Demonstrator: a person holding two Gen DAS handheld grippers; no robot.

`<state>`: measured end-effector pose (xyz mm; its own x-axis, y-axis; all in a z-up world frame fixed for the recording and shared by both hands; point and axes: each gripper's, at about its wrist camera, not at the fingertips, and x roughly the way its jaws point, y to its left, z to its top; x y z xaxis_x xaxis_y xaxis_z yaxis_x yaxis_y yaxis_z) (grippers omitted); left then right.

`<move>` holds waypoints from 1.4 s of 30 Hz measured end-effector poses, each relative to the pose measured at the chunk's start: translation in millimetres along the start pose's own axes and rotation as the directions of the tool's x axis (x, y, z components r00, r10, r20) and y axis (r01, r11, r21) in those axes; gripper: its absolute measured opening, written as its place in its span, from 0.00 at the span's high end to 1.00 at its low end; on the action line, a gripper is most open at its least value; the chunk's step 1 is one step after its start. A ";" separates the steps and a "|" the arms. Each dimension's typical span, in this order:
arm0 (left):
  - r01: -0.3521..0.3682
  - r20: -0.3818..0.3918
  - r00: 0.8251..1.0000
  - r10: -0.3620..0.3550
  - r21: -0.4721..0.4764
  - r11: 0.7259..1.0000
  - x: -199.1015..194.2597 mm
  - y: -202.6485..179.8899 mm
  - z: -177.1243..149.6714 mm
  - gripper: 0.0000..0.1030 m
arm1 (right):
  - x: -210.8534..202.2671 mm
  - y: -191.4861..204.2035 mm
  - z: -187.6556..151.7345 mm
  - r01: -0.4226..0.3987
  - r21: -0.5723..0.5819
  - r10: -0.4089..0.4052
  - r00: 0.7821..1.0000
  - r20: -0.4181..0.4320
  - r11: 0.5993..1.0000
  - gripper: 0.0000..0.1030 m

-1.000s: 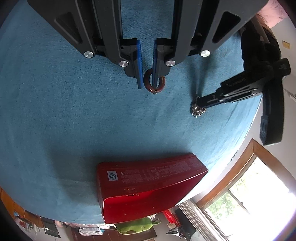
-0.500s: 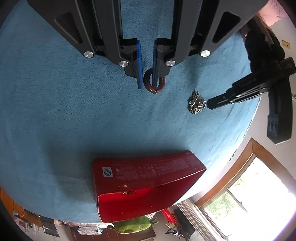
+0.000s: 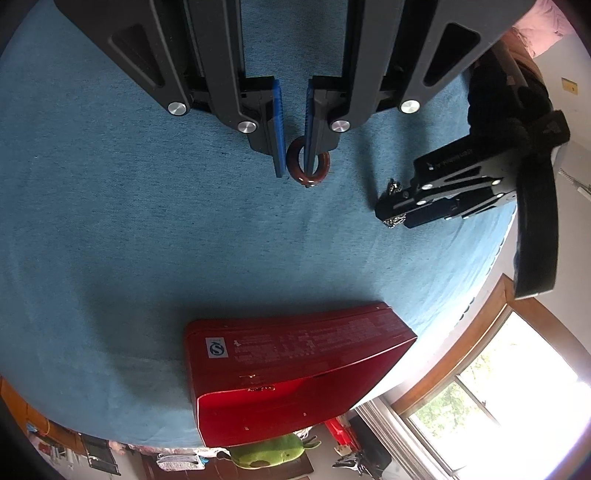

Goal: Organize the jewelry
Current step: 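Grasp the silver chain with the left tool while the right tool holds the red ring, then carry the silver chain and red ring into the red box and open both tools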

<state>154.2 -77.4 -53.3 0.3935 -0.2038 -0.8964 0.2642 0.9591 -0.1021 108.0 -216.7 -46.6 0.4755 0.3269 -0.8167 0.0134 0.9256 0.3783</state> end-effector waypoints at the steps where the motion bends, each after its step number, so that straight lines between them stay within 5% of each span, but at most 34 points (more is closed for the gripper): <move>1: 0.020 -0.005 1.000 -0.020 -0.005 1.000 0.1 1.1 0.6 0.80 | 0.0 0.1 -0.1 0.000 0.000 0.000 1.000 0.000 1.000 0.91; 15: 0.132 0.103 0.987 -0.126 -0.049 0.990 -46.8 20.1 -9.2 0.88 | -16.5 0.0 3.7 -0.013 -0.002 0.013 0.999 0.039 1.000 0.91; 22: 0.110 0.131 0.986 -0.104 -0.044 0.993 -55.3 19.0 -0.7 0.88 | -15.7 0.9 8.3 -0.007 -0.006 0.007 0.999 0.040 1.000 0.91; 33: 0.093 0.041 0.995 -0.090 -0.060 0.994 -13.8 21.5 -2.6 0.88 | 4.9 -7.3 7.4 0.016 0.015 -0.016 1.000 -0.009 1.000 0.91; 42: 0.084 0.122 0.989 -0.080 -0.032 0.996 -42.1 18.0 -1.7 0.89 | -14.7 -3.3 14.4 0.006 -0.003 -0.006 0.999 0.042 1.000 0.91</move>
<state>140.9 -51.2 -18.1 0.4753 -0.3021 -0.8263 0.2679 0.9443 -0.1912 113.6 -227.3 -29.6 0.5121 0.3128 -0.7999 0.0142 0.9281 0.3720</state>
